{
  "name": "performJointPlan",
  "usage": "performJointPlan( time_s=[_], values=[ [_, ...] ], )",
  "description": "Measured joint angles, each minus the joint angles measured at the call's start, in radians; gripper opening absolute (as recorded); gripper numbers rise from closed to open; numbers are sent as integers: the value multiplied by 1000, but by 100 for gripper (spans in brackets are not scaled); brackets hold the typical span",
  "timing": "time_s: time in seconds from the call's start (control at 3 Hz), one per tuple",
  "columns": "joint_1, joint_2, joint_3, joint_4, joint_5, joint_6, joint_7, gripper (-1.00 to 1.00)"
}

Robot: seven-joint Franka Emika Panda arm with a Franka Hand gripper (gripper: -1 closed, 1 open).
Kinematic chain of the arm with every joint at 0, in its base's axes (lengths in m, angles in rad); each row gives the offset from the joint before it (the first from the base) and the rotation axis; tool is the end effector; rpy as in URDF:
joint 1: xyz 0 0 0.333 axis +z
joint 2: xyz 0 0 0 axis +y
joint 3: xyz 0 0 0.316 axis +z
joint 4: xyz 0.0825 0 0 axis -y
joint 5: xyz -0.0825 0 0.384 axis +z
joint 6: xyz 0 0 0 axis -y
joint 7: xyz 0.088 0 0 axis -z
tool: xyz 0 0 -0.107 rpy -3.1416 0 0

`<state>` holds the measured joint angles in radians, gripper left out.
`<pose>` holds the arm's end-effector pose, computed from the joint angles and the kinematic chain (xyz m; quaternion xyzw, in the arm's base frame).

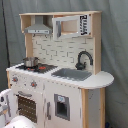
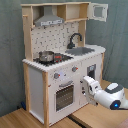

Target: Play with the kitchen

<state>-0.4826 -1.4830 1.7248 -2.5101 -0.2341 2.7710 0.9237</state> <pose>0.2397 0.4164 0.2463 0.6667 0.2768 0.5725 0.3888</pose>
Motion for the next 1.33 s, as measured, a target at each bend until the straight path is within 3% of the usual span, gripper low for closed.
performJointPlan(
  time_s=[1.0, 1.33],
  values=[
    [78, -2, -72, 43, -4, -88, -266, 100],
    [103, -3, -121, 43, -13, -101, -372, 100]
  ],
)
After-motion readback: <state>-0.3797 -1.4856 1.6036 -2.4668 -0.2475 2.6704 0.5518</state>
